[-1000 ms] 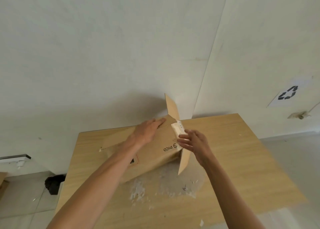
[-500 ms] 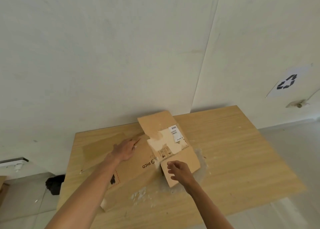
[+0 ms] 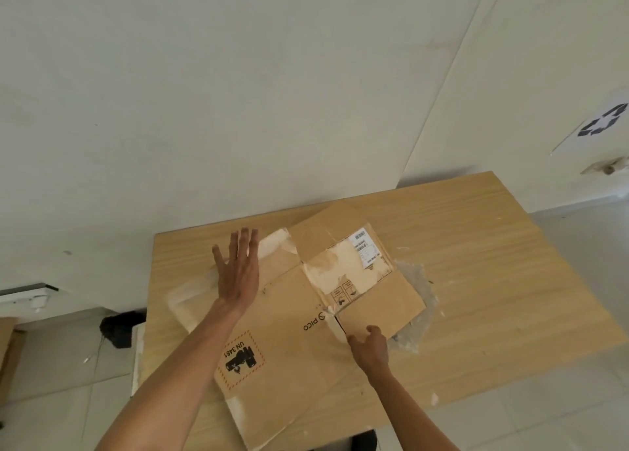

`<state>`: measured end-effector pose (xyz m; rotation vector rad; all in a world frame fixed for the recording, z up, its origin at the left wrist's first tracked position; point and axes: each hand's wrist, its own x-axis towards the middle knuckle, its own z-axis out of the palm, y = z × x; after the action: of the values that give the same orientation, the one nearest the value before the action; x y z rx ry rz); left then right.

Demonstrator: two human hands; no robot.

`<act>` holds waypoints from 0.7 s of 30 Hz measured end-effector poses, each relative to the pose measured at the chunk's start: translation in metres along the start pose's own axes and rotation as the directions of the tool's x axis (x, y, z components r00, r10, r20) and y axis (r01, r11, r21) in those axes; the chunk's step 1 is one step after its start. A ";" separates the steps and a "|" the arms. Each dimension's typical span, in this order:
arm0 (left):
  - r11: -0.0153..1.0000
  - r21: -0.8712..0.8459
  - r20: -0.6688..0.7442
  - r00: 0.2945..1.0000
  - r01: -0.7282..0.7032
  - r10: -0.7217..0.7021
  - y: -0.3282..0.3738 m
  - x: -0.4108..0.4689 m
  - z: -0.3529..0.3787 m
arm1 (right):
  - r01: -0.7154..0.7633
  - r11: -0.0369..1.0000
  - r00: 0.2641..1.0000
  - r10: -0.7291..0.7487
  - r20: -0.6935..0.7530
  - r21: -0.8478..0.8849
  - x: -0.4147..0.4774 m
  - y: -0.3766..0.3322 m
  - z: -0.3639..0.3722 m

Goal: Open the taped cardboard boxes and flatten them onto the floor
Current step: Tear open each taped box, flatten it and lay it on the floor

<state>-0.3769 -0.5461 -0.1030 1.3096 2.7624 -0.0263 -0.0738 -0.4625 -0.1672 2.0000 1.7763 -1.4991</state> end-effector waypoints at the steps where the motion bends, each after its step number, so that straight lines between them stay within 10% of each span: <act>1: 1.000 -0.015 0.044 0.999 0.026 -0.025 -0.006 0.005 0.004 | -0.009 1.000 0.999 0.008 -0.043 -0.004 0.002 -0.002 0.000; 8: 0.973 -0.166 0.604 0.797 0.160 -0.028 -0.037 0.014 0.050 | 0.339 0.777 0.929 -0.365 0.060 -0.530 0.007 -0.014 0.031; 14: 0.976 -0.141 0.584 0.810 0.169 -0.056 -0.024 -0.011 0.073 | 0.333 0.601 0.939 -0.286 0.193 -0.727 0.032 -0.015 0.035; 21: 1.000 0.022 0.472 0.881 0.014 -0.023 0.046 -0.044 0.072 | 0.084 0.635 0.978 -0.198 -0.057 -0.768 0.054 -0.043 0.003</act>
<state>-0.3084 -0.5550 -0.1699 1.0980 2.3585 -0.3282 -0.1178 -0.4110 -0.1833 1.5402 2.1476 -0.4286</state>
